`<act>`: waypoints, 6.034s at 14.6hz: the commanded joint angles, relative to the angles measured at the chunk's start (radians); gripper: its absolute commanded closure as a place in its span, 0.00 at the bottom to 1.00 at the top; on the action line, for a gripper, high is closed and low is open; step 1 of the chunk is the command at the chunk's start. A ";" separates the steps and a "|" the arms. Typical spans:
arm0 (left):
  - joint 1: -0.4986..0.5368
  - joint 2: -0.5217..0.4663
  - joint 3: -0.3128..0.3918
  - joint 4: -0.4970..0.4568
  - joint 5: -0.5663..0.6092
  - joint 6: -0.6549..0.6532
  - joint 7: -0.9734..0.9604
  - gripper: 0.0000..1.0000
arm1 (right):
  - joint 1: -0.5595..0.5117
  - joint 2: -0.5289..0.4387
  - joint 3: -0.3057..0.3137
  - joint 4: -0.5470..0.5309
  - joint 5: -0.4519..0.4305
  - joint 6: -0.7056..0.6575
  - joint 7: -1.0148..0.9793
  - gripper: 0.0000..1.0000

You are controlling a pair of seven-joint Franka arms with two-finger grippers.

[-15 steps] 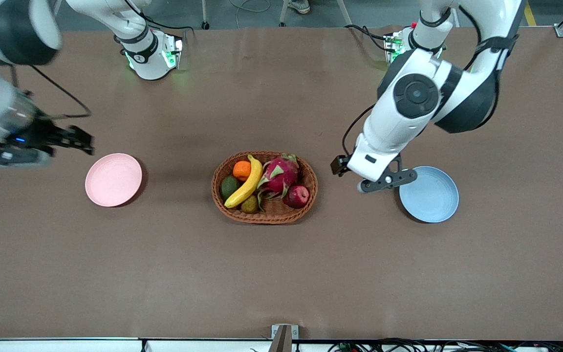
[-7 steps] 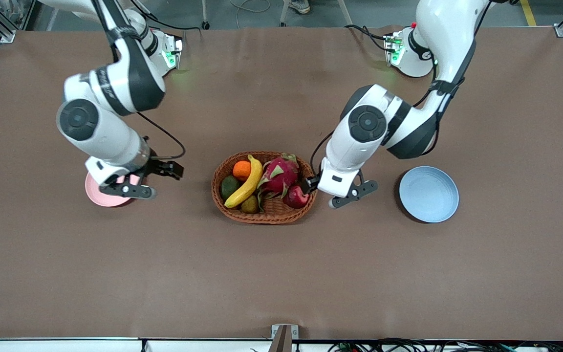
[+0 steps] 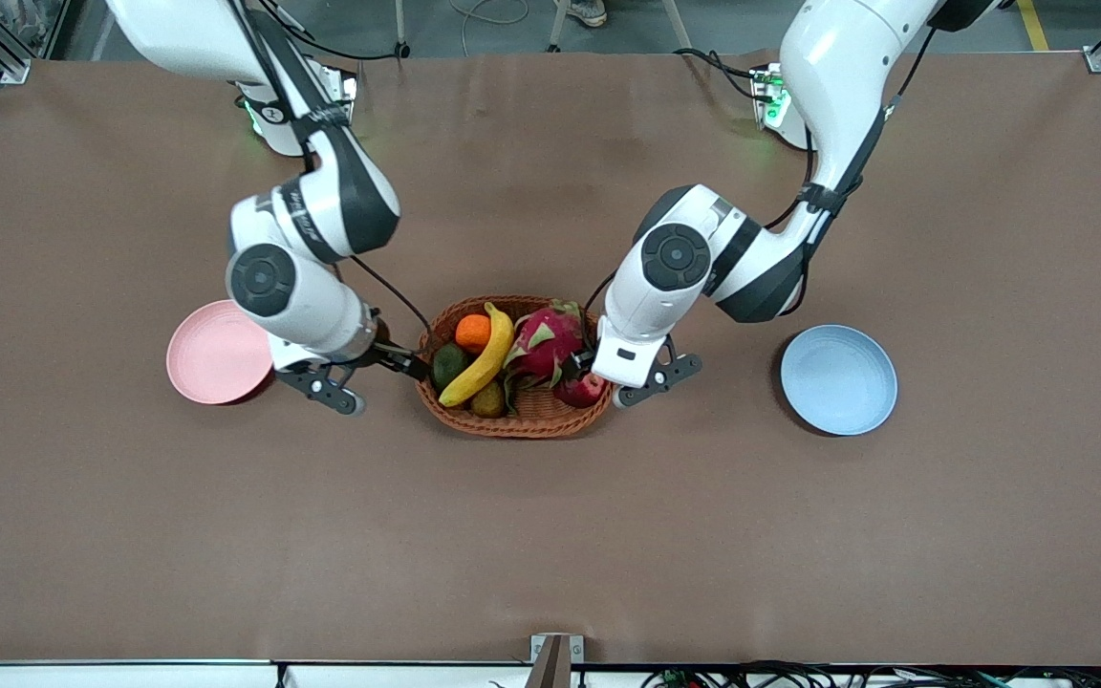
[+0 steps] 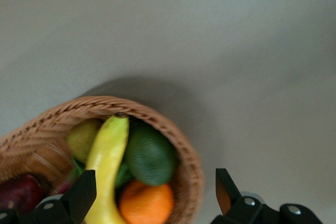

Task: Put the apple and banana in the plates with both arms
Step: 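Lower the left gripper onto the red apple while the right gripper reaches the banana, then close the left gripper on the apple while the right gripper grasps the banana, then carry the apple with the left gripper while the right gripper carries the banana, then lower the apple onto the blue plate while the right gripper lowers the banana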

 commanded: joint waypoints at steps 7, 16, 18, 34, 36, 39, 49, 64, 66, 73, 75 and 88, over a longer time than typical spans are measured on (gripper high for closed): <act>-0.036 0.112 0.014 0.031 0.016 0.123 -0.042 0.00 | 0.075 0.195 -0.009 0.187 0.049 -0.005 0.311 0.04; -0.042 0.141 0.012 0.029 0.012 0.149 -0.079 0.00 | 0.096 0.221 -0.009 0.187 0.055 -0.007 0.311 0.29; -0.042 0.144 0.012 0.029 0.012 0.149 -0.079 0.03 | 0.095 0.221 -0.009 0.189 0.055 -0.005 0.311 0.29; -0.024 0.103 0.014 0.060 0.006 0.132 -0.105 0.74 | 0.096 0.242 -0.009 0.190 0.159 0.031 0.305 0.29; 0.001 0.045 0.012 0.060 0.006 0.074 -0.105 0.75 | 0.095 0.247 -0.009 0.190 0.159 0.031 0.305 0.30; 0.057 -0.053 0.012 0.059 0.018 -0.042 -0.085 0.76 | 0.092 0.248 -0.009 0.190 0.161 0.031 0.305 0.43; 0.321 -0.112 0.014 -0.022 0.021 -0.239 0.197 0.76 | 0.057 0.172 -0.015 0.267 0.158 -0.121 0.214 0.76; 0.501 -0.160 0.008 -0.293 0.305 -0.233 0.301 0.72 | -0.391 0.135 -0.018 0.265 -0.198 -0.397 -0.830 0.74; 0.501 -0.158 0.008 -0.306 0.308 -0.230 0.301 0.71 | -0.421 0.135 -0.018 0.245 -0.212 -0.390 -0.866 0.74; 0.501 -0.143 0.011 -0.325 0.377 -0.231 0.298 0.51 | -0.482 0.045 -0.017 0.020 -0.218 -0.260 -0.932 0.71; 0.499 -0.140 0.011 -0.319 0.378 -0.230 0.291 0.41 | -0.488 -0.044 -0.017 -0.104 -0.220 -0.188 -0.936 0.70; 0.465 -0.098 0.012 -0.297 0.424 -0.231 0.269 0.13 | -0.519 -0.092 -0.017 -0.361 -0.246 0.102 -0.930 0.11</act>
